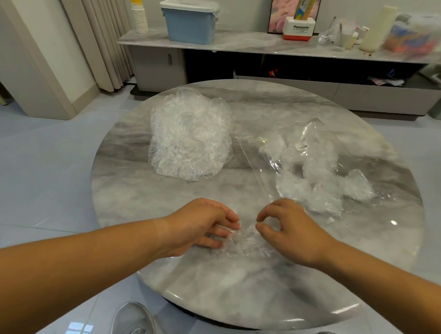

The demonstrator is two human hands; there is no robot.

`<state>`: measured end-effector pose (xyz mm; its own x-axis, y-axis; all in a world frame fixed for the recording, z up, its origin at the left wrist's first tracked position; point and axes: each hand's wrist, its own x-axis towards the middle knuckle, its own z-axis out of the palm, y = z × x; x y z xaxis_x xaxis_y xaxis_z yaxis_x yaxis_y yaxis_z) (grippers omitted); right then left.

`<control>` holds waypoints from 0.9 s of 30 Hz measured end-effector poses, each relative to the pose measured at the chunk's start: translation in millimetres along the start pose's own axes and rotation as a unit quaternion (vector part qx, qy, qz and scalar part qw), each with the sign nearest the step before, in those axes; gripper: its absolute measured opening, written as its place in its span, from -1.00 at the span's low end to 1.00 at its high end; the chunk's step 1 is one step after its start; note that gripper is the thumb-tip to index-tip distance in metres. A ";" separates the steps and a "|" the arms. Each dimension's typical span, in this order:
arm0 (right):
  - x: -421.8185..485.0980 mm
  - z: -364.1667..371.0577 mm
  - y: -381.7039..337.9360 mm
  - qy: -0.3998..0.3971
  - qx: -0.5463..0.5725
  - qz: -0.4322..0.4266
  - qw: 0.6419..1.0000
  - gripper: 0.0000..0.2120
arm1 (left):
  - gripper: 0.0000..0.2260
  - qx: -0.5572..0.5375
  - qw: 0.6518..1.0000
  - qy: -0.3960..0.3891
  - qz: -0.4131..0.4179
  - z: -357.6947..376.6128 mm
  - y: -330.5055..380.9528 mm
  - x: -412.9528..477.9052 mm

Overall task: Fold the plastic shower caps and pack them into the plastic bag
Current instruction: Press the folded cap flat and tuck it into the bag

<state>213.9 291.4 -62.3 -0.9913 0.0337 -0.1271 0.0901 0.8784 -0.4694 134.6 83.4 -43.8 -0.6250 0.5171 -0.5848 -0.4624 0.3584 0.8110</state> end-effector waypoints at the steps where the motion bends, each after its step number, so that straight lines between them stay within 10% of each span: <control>1: 2.4 -1.2 0.5 -0.023 0.016 0.002 1.000 -0.91 | -0.80 0.004 1.000 0.001 -0.003 -0.1 0.1 0.1; 21: -3.2 -19.0 -13.0 -0.216 0.045 -0.018 0.975 -0.91 | -0.70 0.035 0.999 -0.012 0.027 -2.8 -6.9 1.0; 27: -3.1 -16.8 -15.6 -0.080 0.194 0.009 0.978 -0.91 | -0.67 0.022 0.999 -0.014 0.026 -3.1 -8.9 3.5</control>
<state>213.9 285.6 -39.9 -0.9647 -0.0550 -0.2576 0.1667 0.6296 -0.7588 134.6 79.6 -53.1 -0.6297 0.5572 -0.5413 -0.4007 0.3640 0.8408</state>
